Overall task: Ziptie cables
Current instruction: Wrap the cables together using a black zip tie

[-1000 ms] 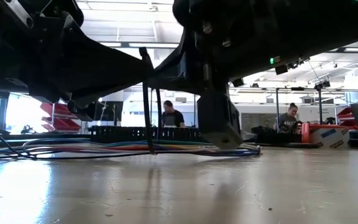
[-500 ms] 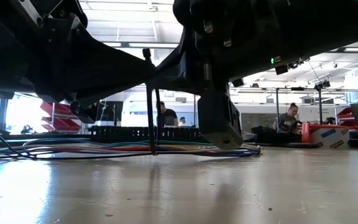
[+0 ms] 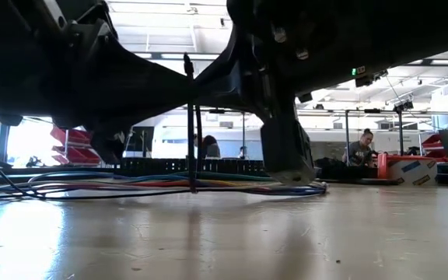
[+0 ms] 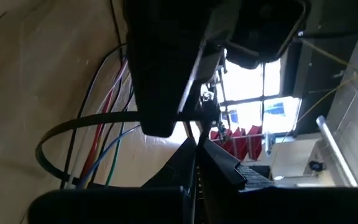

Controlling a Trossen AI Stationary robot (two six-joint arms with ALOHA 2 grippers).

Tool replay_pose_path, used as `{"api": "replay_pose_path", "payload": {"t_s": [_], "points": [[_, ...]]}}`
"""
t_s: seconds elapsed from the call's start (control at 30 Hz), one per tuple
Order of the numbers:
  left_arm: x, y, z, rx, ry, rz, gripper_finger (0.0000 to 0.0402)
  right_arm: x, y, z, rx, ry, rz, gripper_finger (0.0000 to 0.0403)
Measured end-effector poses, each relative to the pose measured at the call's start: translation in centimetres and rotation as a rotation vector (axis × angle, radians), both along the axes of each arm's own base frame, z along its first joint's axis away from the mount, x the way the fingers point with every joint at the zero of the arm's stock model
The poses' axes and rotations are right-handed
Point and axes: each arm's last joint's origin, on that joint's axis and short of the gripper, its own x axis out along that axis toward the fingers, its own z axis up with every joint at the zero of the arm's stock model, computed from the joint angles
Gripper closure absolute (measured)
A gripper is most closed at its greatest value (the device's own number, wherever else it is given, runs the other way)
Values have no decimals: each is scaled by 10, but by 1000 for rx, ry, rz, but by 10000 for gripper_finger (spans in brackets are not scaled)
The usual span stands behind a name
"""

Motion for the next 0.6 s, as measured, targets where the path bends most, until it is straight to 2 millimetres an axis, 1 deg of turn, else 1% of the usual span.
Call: {"api": "replay_pose_path", "payload": {"t_s": [0.1, 0.23, 0.37, 0.47, 0.6], "points": [[1, 2, 0, -55, -3, 5, 402, -1, 2, 1, -22, 5, 11, 403], [2, 3, 0, -87, -4, 9, 402, -3, 5, 1, -25, 6, 16, 403], [-1, 10, -5, -132, 15, 15, 401, -4, 8, 1, -49, 15, 28, 403], [-4, 14, -7, -139, 20, 20, 401, -5, 9, 1, -65, 24, 49, 403], [-5, 14, -6, -118, 19, -3, 401, -4, 9, 1, -48, 29, 84, 403]]}}
